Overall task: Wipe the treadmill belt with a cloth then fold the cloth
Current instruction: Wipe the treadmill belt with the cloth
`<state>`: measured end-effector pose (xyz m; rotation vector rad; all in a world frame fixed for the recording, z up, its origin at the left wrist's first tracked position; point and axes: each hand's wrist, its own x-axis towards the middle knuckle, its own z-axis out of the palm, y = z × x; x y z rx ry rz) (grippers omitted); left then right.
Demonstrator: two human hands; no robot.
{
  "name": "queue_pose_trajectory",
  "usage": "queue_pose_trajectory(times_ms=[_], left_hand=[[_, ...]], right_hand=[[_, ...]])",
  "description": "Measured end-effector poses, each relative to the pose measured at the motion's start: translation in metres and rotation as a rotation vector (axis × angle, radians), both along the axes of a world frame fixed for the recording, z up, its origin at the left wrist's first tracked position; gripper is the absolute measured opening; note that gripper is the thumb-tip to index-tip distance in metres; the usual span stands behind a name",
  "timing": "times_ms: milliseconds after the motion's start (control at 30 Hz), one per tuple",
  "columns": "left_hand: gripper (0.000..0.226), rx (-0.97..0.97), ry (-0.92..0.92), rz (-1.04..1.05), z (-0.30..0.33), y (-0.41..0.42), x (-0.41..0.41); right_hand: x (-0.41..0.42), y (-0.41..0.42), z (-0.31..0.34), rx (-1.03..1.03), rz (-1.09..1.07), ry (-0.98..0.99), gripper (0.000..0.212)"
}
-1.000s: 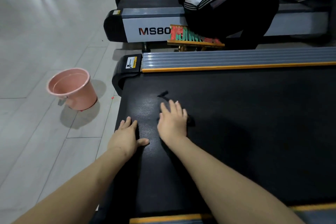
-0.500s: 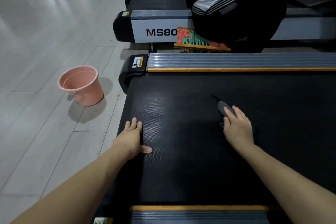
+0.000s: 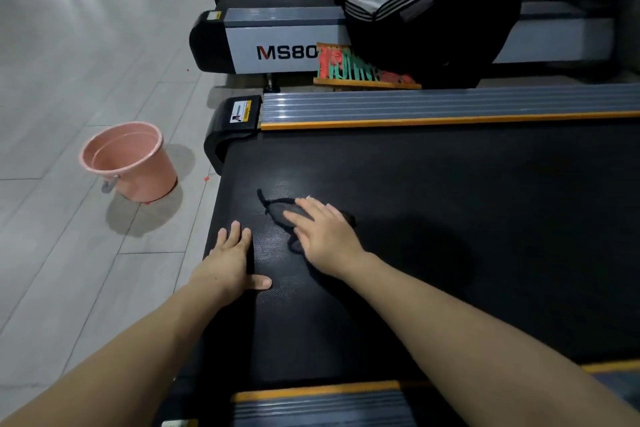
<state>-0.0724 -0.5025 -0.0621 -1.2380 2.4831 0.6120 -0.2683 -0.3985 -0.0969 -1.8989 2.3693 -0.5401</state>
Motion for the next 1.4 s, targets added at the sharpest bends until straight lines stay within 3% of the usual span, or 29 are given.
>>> queue_pose_trajectory(times_ms=[67, 200, 400, 500, 667, 833, 900, 1033, 1200, 1300, 1400], left_hand=[[0.124, -0.005, 0.009, 0.002, -0.001, 0.001, 0.0], [0.125, -0.007, 0.004, 0.0, -0.001, 0.002, -0.001], [0.126, -0.01, -0.011, 0.001, -0.002, 0.002, -0.003], [0.126, -0.008, -0.004, 0.002, 0.0, 0.002, -0.001], [0.117, -0.046, 0.031, -0.011, 0.007, 0.011, 0.011], [0.115, -0.038, -0.043, -0.042, 0.019, 0.021, 0.022], [0.124, -0.044, -0.101, -0.079, 0.024, 0.024, 0.022], [0.126, -0.039, -0.133, -0.084, 0.027, 0.03, 0.018], [0.123, -0.017, -0.1, -0.059, 0.02, 0.032, 0.022], [0.122, -0.018, -0.094, -0.062, 0.018, 0.03, 0.023], [0.122, -0.007, -0.082, -0.057, 0.013, 0.028, 0.024]], right_hand=[[-0.044, 0.036, -0.001, 0.006, -0.129, 0.02, 0.043], [-0.117, 0.116, 0.002, 0.006, -0.584, 0.009, 0.041], [-0.073, 0.095, 0.005, 0.024, -0.95, -0.032, 0.046], [-0.02, 0.047, 0.007, 0.032, -0.877, -0.077, 0.048], [0.069, -0.017, 0.004, 0.026, -0.395, -0.034, 0.046], [0.024, 0.024, 0.01, 0.045, 0.104, 0.047, 0.044], [-0.013, 0.057, 0.011, 0.012, 0.059, 0.056, 0.041], [-0.087, 0.14, 0.006, 0.011, -0.429, 0.027, 0.048], [-0.078, 0.146, 0.009, 0.087, -0.849, -0.01, 0.045], [-0.047, 0.101, 0.012, 0.109, -0.874, -0.016, 0.046], [-0.001, 0.04, 0.012, 0.115, -0.68, -0.011, 0.047]])
